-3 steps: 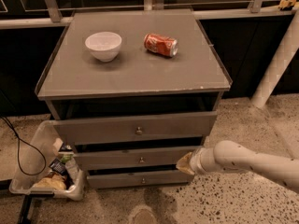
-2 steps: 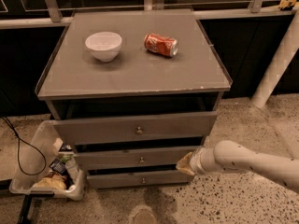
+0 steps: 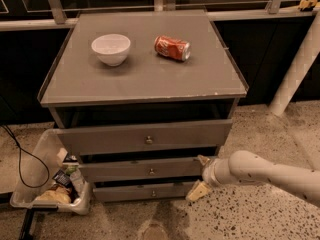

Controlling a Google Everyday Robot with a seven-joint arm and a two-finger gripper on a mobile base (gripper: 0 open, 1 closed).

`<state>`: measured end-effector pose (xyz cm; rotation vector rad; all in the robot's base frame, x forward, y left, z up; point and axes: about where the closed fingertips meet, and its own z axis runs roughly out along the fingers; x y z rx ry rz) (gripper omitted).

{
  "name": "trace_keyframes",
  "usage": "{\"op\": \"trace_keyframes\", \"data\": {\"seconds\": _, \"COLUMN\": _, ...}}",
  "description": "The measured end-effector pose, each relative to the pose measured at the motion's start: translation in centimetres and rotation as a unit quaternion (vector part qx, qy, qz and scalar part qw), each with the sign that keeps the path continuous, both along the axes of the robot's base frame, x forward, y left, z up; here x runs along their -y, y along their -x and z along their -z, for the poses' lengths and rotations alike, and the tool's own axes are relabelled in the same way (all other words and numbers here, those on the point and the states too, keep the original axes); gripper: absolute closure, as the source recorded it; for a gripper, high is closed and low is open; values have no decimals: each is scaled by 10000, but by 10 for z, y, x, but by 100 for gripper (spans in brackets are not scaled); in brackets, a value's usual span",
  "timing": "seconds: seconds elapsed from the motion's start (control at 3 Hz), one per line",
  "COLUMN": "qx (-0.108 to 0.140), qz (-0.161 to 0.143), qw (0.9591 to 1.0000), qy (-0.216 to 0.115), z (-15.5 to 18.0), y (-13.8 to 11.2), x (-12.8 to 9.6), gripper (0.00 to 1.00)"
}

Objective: Close middle drawer

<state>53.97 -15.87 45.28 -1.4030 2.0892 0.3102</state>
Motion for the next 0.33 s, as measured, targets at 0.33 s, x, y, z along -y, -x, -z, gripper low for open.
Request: {"op": "trace_keyframes", "data": {"seconds": 0.33, "qx": 0, "qz": 0, "qw": 10000, "qy": 0, "z": 0, "y": 0, "x": 0, "gripper": 0}}
